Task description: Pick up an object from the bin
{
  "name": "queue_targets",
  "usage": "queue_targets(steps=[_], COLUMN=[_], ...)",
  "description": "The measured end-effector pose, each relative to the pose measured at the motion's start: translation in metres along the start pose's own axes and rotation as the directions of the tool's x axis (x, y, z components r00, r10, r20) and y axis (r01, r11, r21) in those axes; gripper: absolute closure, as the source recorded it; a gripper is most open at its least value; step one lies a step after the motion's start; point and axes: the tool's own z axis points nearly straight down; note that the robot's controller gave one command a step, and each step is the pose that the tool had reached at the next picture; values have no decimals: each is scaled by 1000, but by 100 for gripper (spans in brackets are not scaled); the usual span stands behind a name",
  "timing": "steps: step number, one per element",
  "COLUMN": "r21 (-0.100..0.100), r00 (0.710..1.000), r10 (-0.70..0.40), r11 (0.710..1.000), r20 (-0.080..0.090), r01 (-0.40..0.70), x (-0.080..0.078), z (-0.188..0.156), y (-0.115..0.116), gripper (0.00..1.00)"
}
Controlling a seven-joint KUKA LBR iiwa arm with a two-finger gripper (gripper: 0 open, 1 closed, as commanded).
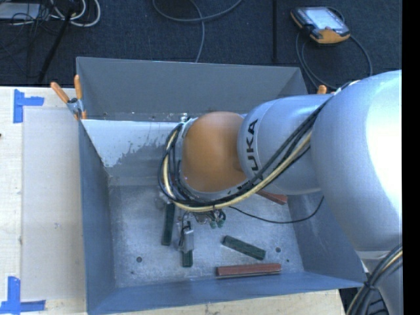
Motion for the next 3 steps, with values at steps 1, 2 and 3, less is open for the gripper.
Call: queue_targets(steps=[1,2,3], r21=[0,1,0], r00=[978,964,895], r10=[-208,-267,-446], r11=[978,964,895], r20=[1,-1,3], r01=[208,267,446], x=[-14,18,-5], z=[-3,-3,-3], y=[7,-14,-11], gripper=[0,0,100])
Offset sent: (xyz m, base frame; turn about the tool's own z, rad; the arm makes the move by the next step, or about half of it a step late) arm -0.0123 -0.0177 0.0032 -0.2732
